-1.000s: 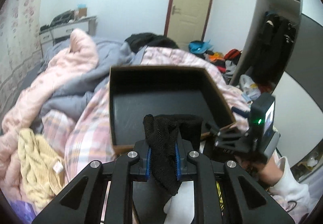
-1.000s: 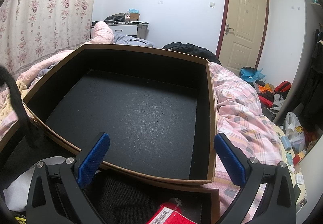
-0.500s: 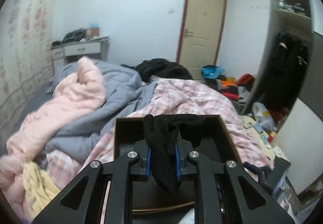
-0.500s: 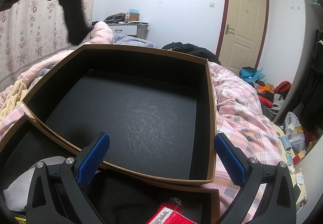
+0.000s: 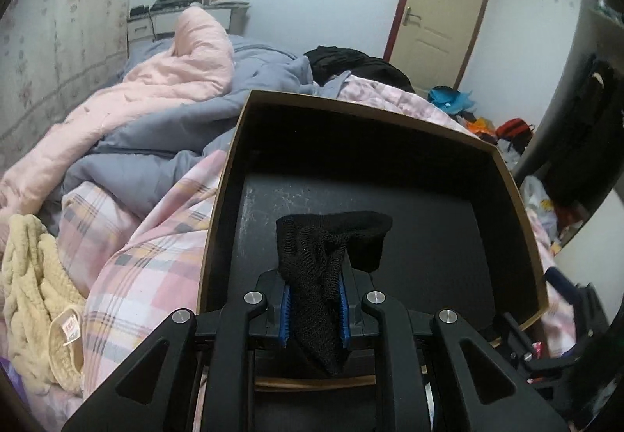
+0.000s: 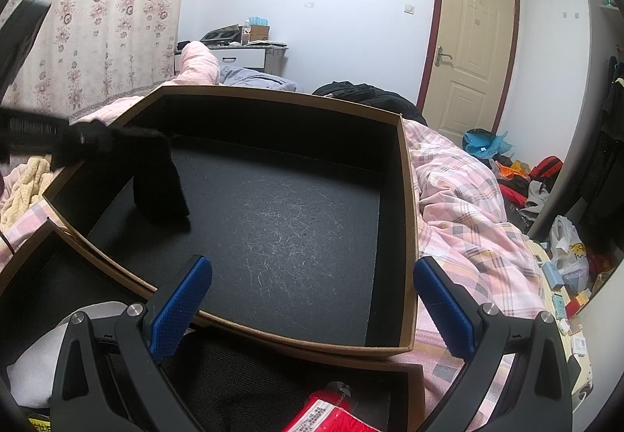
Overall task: Organize soft objects
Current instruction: 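Open the left gripper to drop the sock into the box, then withdraw the left tool from the box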
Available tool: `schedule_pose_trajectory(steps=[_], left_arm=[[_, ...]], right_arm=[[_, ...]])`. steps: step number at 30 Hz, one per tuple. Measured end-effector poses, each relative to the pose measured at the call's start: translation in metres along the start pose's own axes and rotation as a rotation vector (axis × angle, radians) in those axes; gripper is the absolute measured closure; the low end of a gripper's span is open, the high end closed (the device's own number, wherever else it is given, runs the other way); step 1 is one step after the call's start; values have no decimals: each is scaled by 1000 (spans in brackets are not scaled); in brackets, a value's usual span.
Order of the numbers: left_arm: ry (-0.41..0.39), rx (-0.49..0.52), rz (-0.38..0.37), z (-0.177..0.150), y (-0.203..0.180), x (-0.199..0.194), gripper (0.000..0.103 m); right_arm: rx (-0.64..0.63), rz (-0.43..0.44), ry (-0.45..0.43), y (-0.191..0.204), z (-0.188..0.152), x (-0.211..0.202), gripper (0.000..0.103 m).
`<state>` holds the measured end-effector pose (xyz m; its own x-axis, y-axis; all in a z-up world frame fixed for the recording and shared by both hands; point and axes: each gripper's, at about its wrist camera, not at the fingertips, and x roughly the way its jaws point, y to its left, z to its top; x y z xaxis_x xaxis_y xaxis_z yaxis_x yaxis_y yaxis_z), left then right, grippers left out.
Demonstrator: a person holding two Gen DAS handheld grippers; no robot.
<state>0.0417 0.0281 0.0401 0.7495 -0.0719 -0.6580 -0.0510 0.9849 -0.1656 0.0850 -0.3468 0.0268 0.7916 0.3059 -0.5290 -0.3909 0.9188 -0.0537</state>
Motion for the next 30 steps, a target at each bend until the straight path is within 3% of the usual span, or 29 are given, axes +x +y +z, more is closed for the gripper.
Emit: schedule_pose_trajectory(steps=[4, 6, 7, 8, 10, 12, 19, 30], left_arm=[[-45, 18, 12, -7, -4, -10, 89], [-39, 19, 5, -9, -5, -11, 81], [-37, 19, -2, -9, -5, -12, 67], [-42, 15, -13, -10, -6, -14, 38], [-96, -1, -38, -9, -5, -24, 13], [-152, -9, -26, -6, -4, -34, 13], [-214, -44, -41, -3, 7, -55, 13], [-169, -128, -65, -27, 40, -52, 13]], right_arm=[[0, 0, 0, 0, 0, 0, 1], [0, 0, 0, 0, 0, 0, 1], [0, 0, 0, -1, 0, 0, 1], [0, 0, 0, 0, 0, 0, 1], [0, 0, 0, 0, 0, 0, 1], [0, 0, 0, 0, 0, 0, 1], [0, 0, 0, 1, 0, 0, 1], [0, 0, 0, 0, 0, 0, 1]])
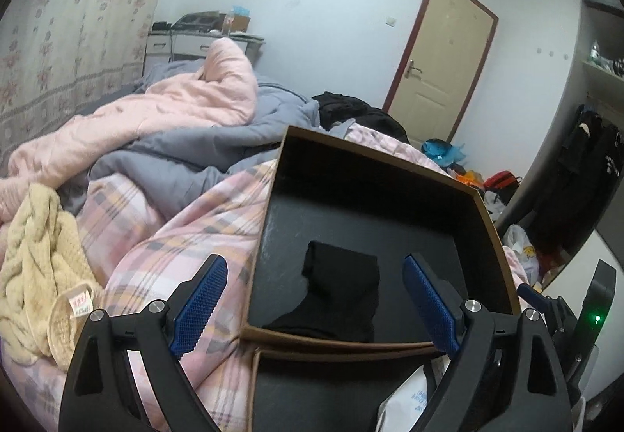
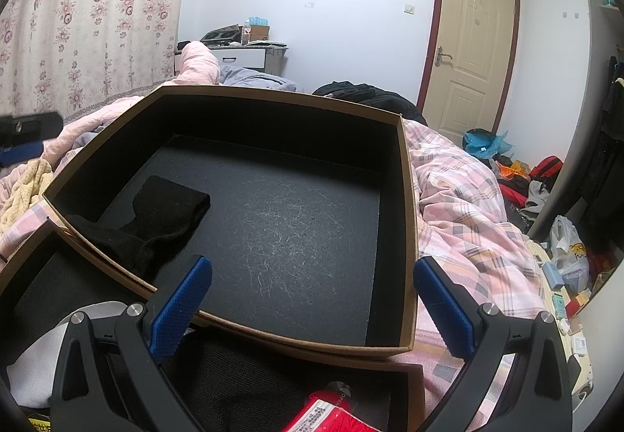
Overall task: Organize soft objects
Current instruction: 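Withdraw the left tool from the box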
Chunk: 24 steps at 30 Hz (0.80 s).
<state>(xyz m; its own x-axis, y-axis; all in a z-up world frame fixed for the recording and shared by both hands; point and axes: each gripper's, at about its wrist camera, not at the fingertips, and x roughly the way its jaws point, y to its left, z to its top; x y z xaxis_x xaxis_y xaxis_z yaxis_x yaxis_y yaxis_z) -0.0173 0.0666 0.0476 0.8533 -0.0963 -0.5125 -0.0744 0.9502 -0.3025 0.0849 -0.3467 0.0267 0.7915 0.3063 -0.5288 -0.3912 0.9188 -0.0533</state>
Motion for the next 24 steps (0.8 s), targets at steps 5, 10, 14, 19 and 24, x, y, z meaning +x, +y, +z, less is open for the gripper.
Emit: schedule_pose_trajectory(steps=[5, 10, 14, 19, 24], left_arm=[[-10, -23, -9, -9, 13, -3, 13], [-19, -66, -20, -13, 23, -2, 13], [-19, -112, 29, -17, 31, 1, 13], [-17, -81, 82, -18, 27, 4, 13], [4, 140, 169, -26, -10, 13, 13]], right_arm=[[0, 0, 0, 0, 0, 0, 1], [-1, -1, 0, 0, 0, 0, 1], [-4, -3, -1, 1, 0, 0, 1], [-2, -4, -1, -1, 0, 1, 1], [-2, -4, -1, 0, 0, 1, 1]])
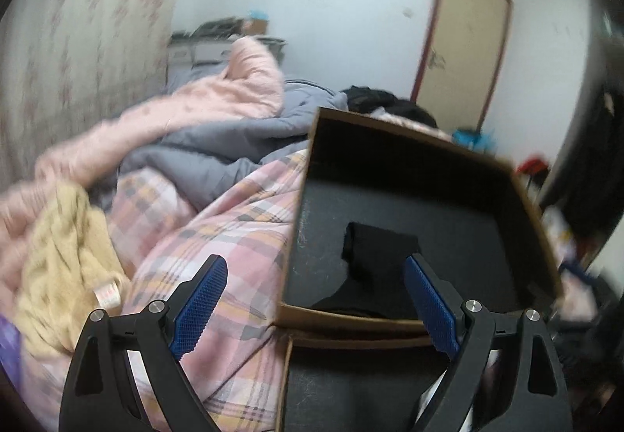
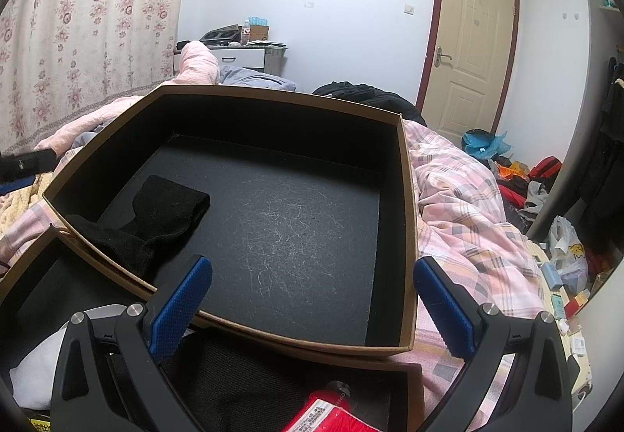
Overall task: Organize soft objects
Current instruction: 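Withdraw the left tool from the box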
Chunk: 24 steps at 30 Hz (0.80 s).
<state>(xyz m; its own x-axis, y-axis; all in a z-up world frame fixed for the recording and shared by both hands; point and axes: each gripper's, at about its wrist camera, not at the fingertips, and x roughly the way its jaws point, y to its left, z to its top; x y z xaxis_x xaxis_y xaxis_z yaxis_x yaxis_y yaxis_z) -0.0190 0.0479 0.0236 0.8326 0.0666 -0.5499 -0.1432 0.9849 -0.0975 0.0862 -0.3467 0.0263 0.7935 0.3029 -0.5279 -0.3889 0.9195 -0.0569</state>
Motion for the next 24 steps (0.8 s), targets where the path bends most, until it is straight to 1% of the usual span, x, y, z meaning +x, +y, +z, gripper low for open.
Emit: schedule_pose_trajectory(steps=[1, 3, 4, 5, 7, 8, 10, 11, 13, 16, 18, 21, 22, 24], left_arm=[[4, 43, 10, -1, -7, 0, 13], [13, 175, 37, -7, -29, 4, 13], [18, 265, 71, -13, -43, 7, 13], [-20, 316, 125, -18, -52, 5, 13], [-73, 371, 191, -24, -62, 0, 13], [-84, 381, 202, -26, -64, -1, 13], [-81, 374, 197, -25, -61, -1, 13], [-68, 358, 177, -23, -57, 0, 13], [-27, 313, 127, -17, -48, 3, 13], [39, 240, 72, -10, -37, 9, 13], [69, 213, 54, -8, -37, 11, 13], [90, 203, 30, -7, -40, 11, 13], [92, 210, 16, -8, -42, 10, 13], [85, 221, 11, -9, -46, 8, 13]], right_arm=[[1, 0, 0, 0, 0, 0, 1], [0, 0, 0, 0, 0, 0, 1], [0, 0, 0, 0, 0, 0, 1], [1, 0, 0, 0, 0, 0, 1], [-5, -3, 0, 0, -1, 0, 1], [-3, -2, 0, 0, -1, 0, 1], [0, -1, 0, -1, -1, 0, 1], [-2, -2, 0, -1, -1, 0, 1], [-2, -1, 0, -1, -2, 0, 1], [-2, -2, -1, -1, -1, 0, 1], [-1, 0, -1, -1, -2, 0, 1], [3, 2, -2, -2, -1, 1, 1], [4, 2, -2, -2, -1, 0, 1], [4, 2, -3, -2, -2, 0, 1]])
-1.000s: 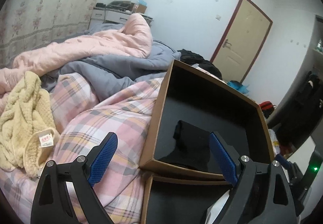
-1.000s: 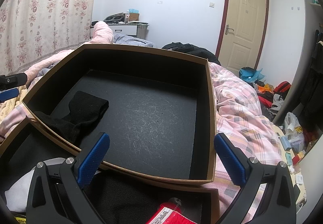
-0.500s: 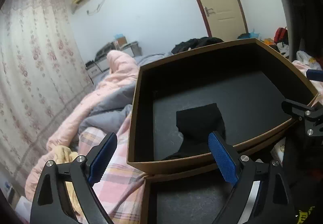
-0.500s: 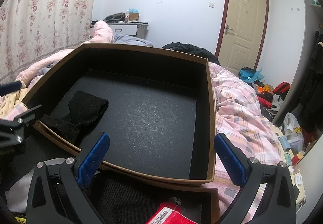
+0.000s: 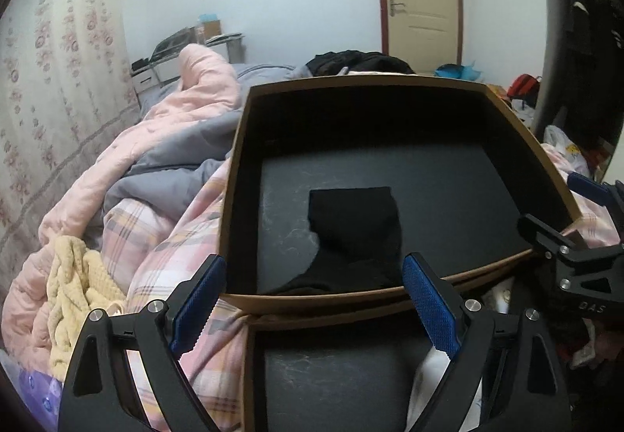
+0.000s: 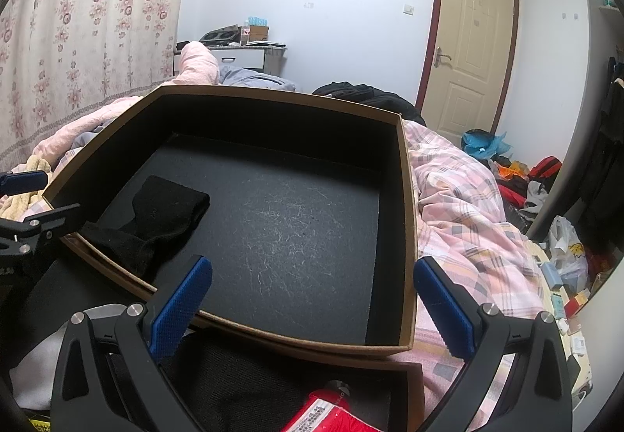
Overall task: Organize soft objects
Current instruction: 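Withdraw the left tool from the box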
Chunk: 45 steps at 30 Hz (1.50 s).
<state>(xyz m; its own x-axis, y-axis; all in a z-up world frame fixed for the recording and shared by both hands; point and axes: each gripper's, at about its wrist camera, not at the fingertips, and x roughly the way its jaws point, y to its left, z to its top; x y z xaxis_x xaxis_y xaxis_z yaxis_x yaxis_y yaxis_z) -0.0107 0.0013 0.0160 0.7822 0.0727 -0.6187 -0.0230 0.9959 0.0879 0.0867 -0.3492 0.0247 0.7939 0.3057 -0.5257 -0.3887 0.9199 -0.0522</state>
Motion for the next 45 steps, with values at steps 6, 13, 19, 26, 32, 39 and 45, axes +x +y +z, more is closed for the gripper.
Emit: schedule_pose_trajectory(steps=[6, 13, 19, 26, 32, 39, 45], left_arm=[[-13, 0, -34, -1, -2, 1, 13], [35, -45, -98, 3, 0, 11, 0], [34, -46, -112, 1, -1, 11, 0], [38, -49, -117, -1, 0, 11, 0], [20, -46, -116, -2, 1, 11, 0], [-9, -27, -102, -4, -2, 7, 0], [-15, 103, 19, -10, -24, 7, 0]], right_arm=[[-1, -1, 0, 0, 0, 0, 1], [-2, -1, -1, 0, -1, -1, 1], [-7, -2, -2, -2, -1, -3, 1], [13, 53, 12, -6, 0, -7, 1], [92, 120, -57, -24, 8, -41, 1], [65, 101, -31, -46, 7, -75, 1], [42, 175, 132, -44, 1, -64, 1]])
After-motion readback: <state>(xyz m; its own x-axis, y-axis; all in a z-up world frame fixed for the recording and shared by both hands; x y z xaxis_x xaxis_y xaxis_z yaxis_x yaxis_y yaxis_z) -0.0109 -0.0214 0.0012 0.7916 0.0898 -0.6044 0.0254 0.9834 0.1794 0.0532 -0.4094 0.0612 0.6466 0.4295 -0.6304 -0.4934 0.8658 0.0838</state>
